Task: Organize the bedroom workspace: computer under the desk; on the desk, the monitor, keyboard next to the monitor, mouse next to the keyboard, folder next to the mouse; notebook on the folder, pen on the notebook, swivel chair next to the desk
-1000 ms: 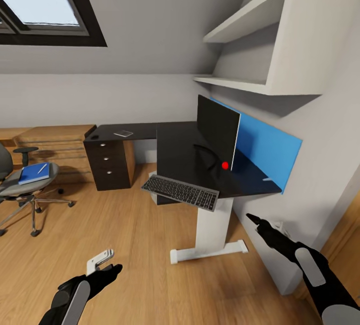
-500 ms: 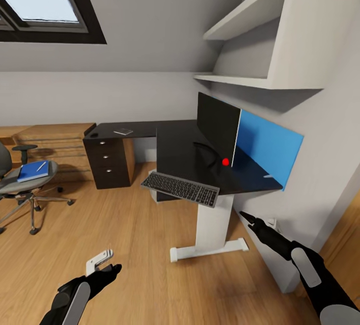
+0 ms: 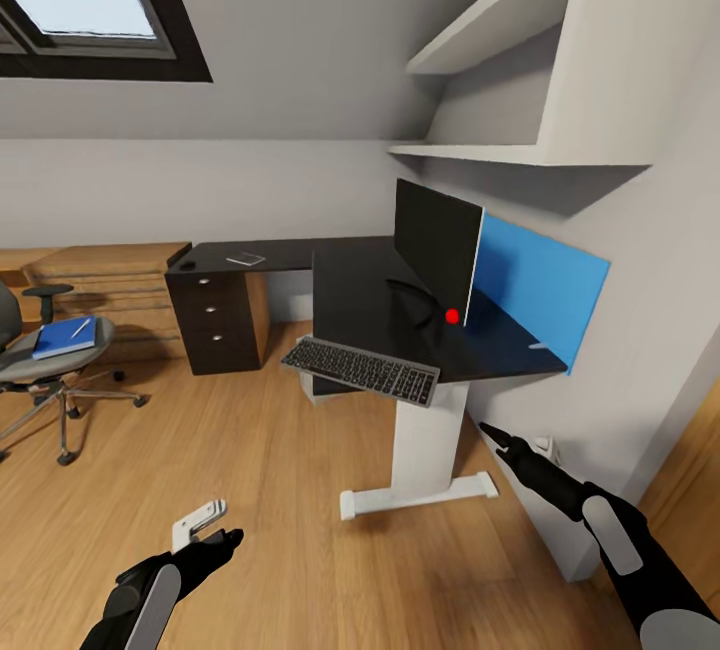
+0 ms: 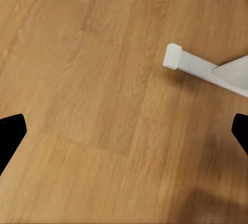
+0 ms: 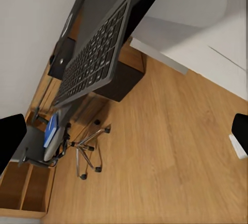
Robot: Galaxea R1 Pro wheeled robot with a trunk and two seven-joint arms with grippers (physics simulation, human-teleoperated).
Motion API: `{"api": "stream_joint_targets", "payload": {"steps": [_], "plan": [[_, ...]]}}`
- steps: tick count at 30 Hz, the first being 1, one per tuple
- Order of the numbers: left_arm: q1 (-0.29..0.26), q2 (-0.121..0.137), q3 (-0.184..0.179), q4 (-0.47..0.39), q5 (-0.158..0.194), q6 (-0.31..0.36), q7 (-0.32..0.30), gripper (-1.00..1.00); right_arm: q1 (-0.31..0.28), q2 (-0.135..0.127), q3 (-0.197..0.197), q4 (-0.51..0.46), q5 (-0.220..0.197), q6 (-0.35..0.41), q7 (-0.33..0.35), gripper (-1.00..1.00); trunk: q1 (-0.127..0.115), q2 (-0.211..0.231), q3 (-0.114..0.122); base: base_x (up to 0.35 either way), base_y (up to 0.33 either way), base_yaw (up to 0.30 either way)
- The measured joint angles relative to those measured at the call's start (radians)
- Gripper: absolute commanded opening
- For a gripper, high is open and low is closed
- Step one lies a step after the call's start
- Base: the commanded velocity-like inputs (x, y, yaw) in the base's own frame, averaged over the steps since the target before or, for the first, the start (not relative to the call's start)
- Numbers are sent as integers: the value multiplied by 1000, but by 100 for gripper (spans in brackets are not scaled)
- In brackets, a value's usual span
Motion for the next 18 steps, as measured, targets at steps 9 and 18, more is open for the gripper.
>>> {"api": "stream_joint_targets", "payload": {"steps": [9, 18], "plan": [[0, 0, 0, 0, 0, 0, 0, 100, 0, 0, 0, 0, -2, 1, 2, 100, 35, -63, -28, 0, 0, 0], [0, -1, 0, 1, 0, 0, 0, 100, 0, 1, 0, 0, -4, 0, 18, 100, 69, -126, -56, 0, 0, 0]]}}
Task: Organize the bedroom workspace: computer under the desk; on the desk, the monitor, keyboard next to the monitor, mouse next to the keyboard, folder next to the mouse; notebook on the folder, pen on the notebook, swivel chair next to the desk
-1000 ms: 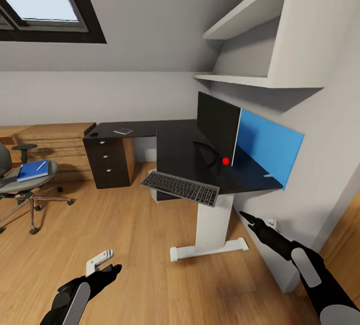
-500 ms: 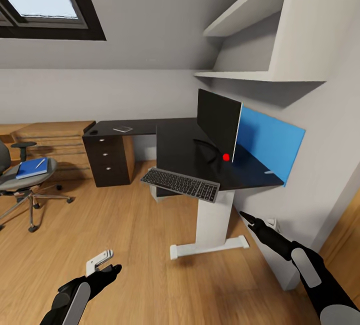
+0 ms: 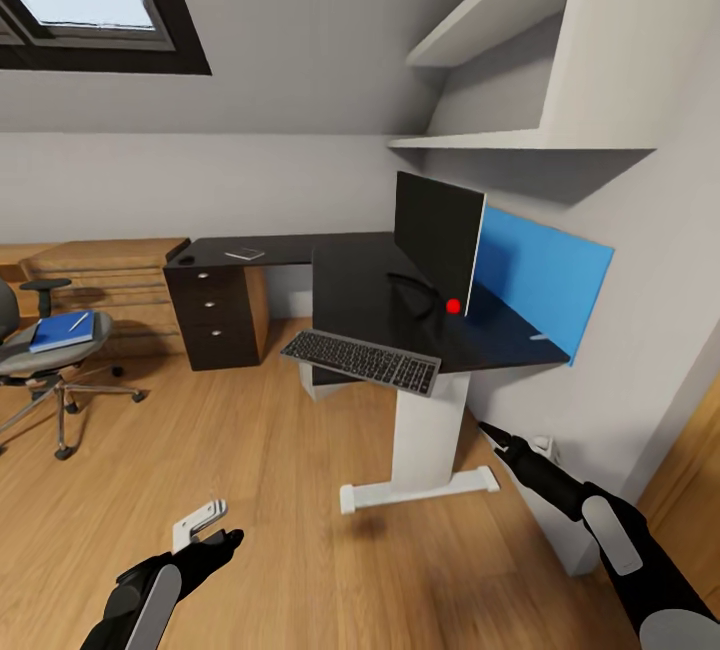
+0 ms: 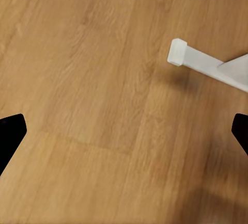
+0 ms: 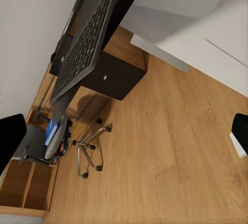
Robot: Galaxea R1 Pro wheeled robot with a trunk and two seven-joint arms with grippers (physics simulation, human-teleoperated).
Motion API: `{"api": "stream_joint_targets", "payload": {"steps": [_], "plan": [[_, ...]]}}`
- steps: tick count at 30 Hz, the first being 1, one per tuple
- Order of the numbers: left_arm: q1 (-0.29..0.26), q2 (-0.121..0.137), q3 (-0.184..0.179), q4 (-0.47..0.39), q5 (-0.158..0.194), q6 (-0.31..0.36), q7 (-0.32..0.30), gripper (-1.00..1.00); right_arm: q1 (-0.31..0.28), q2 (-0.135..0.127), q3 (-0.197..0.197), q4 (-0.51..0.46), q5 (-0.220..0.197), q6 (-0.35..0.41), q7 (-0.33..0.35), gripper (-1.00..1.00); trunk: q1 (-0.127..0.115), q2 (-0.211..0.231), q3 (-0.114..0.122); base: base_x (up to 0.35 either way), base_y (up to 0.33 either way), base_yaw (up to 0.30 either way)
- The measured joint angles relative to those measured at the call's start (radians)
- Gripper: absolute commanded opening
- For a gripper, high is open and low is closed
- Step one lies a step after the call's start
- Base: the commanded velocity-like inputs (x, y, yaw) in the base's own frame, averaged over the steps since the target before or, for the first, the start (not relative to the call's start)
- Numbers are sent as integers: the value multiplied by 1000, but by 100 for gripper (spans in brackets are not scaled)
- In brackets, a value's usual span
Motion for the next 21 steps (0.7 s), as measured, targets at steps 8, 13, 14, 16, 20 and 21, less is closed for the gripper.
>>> {"api": "stream_joint_targets", "payload": {"steps": [8, 13, 14, 16, 20, 21], "plan": [[0, 0, 0, 1, 1, 0, -1, 100, 0, 3, -4, 0, -4, -5, 1, 100, 19, -35, -16, 0, 0, 0], [0, 1, 1, 20, 2, 0, -7, 100, 0, 4, -4, 0, -4, -5, 1, 100, 19, -35, -16, 59, 0, 0], [0, 1, 1, 23, 2, 0, -7, 100, 0, 4, -4, 0, -4, -5, 1, 100, 19, -35, -16, 219, 0, 0], [0, 1, 2, 29, 2, 0, -8, 100, 0, 4, -5, 0, -4, -5, 1, 100, 19, -35, -16, 259, 0, 0], [0, 2, 3, 33, 2, 0, -9, 100, 0, 4, -5, 0, -4, -5, 1, 100, 19, -35, -16, 192, 0, 0], [0, 2, 3, 33, 2, 0, -9, 100, 0, 4, -5, 0, -4, -5, 1, 100, 19, -35, -16, 146, 0, 0]]}}
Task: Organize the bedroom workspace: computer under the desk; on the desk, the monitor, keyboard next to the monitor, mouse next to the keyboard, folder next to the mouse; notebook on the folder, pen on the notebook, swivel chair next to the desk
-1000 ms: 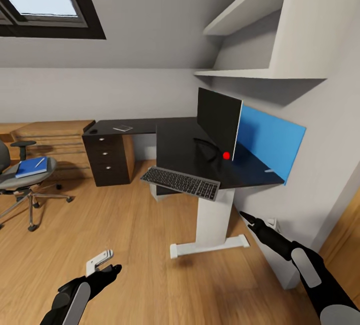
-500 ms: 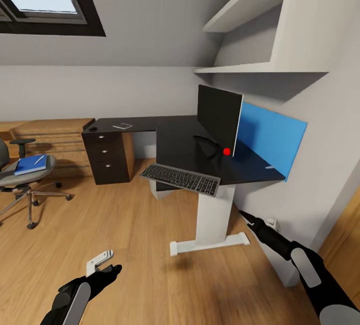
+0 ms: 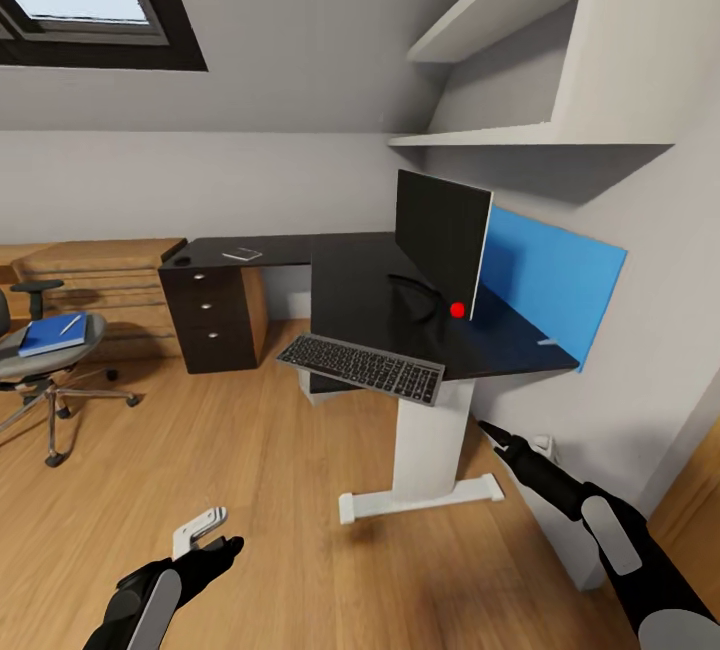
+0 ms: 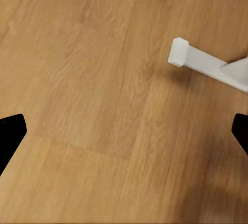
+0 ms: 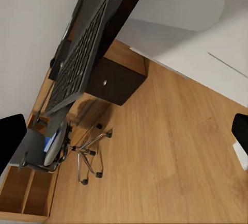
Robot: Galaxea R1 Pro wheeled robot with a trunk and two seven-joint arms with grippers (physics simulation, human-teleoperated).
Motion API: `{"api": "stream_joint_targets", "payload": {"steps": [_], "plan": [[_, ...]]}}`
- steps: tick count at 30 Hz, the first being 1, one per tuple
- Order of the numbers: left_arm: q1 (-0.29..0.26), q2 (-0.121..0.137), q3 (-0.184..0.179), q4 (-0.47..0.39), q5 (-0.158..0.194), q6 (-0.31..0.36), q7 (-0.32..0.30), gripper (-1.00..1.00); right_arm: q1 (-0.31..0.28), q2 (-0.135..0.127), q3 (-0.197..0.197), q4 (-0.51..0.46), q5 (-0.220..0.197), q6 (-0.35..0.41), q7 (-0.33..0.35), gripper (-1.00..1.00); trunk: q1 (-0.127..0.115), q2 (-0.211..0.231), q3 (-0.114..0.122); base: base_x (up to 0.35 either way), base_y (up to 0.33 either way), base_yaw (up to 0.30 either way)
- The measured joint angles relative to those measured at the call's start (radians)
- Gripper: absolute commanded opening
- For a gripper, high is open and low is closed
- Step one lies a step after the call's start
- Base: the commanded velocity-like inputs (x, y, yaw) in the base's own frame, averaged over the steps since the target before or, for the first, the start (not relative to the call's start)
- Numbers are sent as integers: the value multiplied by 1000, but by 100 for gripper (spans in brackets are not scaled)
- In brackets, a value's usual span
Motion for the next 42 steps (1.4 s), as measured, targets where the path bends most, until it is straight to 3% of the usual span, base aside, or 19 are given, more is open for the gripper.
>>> {"api": "stream_joint_targets", "payload": {"steps": [42], "plan": [[0, 4, 1, 2, 1, -1, -1, 100, 0, 0, 0, 3, 2, 0, 1, 100, 0, 0, 0, 81, 79, 0]]}}
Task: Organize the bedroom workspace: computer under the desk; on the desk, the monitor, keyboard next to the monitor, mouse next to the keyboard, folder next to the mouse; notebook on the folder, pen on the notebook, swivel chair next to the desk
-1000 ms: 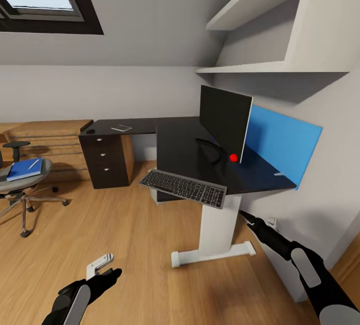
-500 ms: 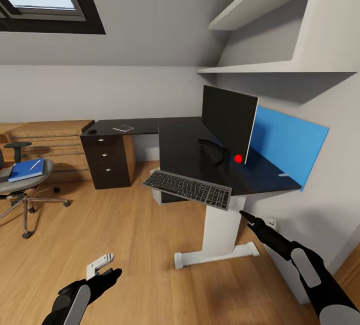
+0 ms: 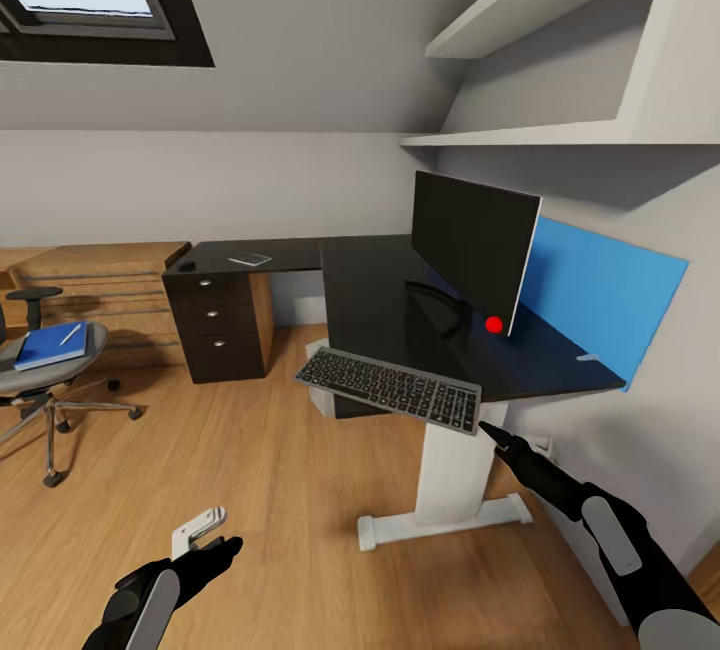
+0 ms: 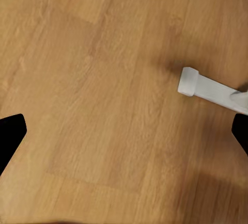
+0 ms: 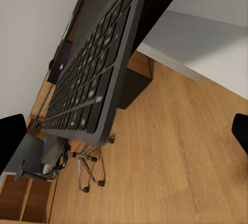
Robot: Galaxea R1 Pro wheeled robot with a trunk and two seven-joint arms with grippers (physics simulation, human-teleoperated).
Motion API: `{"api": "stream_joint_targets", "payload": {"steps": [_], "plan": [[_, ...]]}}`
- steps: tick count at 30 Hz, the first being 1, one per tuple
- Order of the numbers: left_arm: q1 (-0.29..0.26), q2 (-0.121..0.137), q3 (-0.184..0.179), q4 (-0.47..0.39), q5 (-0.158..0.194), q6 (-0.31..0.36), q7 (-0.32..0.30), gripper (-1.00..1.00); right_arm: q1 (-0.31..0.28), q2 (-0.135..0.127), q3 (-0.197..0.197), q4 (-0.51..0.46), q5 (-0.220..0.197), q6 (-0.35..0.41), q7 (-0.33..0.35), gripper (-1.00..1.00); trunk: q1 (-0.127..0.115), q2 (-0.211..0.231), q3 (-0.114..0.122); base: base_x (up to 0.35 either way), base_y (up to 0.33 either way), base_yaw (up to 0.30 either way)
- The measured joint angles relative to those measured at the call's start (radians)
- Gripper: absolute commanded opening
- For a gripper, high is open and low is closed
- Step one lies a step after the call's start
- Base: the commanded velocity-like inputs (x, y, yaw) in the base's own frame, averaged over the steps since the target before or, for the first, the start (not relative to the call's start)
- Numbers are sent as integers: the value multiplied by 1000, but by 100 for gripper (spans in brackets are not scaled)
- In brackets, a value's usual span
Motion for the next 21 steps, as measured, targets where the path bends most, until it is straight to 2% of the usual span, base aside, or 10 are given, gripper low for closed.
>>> {"api": "stream_joint_targets", "payload": {"steps": [21], "plan": [[0, 0, 4, 1, 0, 0, -1, 100, 0, 0, -1, 0, 0, 3, -3, 100, 0, 0, 0, 108, 42, 0]]}}
